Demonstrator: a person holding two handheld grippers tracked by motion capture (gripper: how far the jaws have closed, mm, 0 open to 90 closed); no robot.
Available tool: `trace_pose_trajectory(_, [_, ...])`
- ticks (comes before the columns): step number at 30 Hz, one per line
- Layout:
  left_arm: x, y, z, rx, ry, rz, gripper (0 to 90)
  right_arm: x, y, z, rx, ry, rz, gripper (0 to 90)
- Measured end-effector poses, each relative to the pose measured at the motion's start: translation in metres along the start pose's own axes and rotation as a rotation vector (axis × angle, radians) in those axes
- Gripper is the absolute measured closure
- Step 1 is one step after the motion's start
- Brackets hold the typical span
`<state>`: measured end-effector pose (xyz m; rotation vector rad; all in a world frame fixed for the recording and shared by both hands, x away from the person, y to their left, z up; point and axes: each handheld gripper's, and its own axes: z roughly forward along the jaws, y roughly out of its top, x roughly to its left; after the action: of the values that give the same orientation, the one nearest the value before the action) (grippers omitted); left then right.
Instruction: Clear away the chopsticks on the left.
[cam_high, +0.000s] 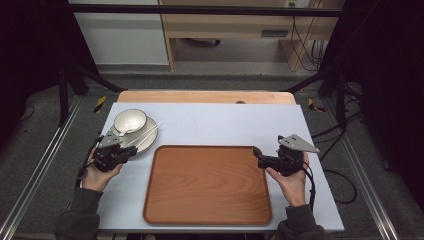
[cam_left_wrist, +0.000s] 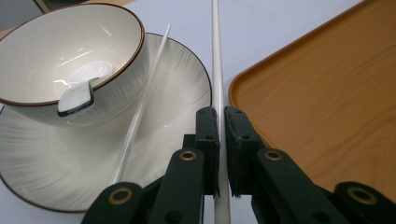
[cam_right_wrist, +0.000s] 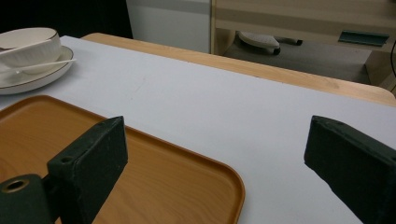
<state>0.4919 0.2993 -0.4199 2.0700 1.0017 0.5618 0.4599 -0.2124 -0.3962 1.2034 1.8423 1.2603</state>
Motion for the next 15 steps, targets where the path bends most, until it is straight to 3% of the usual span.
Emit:
trace_pose_trajectory(5, [-0.014, 0.006, -0.011, -0.05, 0.029, -0.035, 84.3, -0.001, 0.0, -0.001, -0.004, -0.004, 0.001, 6.1])
trace_pose_trajectory(9, [-0.03, 0.01, -0.021, -0.074, 0.049, -0.012, 84.1, -0.002, 0.0, -0.003, -0.009, -0.005, 0.006, 6.0])
trace_pose_trajectory(13, [-0.043, 0.012, -0.03, -0.109, 0.068, -0.037, 84.2, -0.001, 0.0, -0.003, -0.008, -0.003, 0.01, 5.9])
trace_pose_trajectory(15, [-0.052, 0.012, -0.033, -0.13, 0.087, -0.07, 84.1, 0.0, -0.001, -0.002, -0.004, -0.006, 0.007, 5.6])
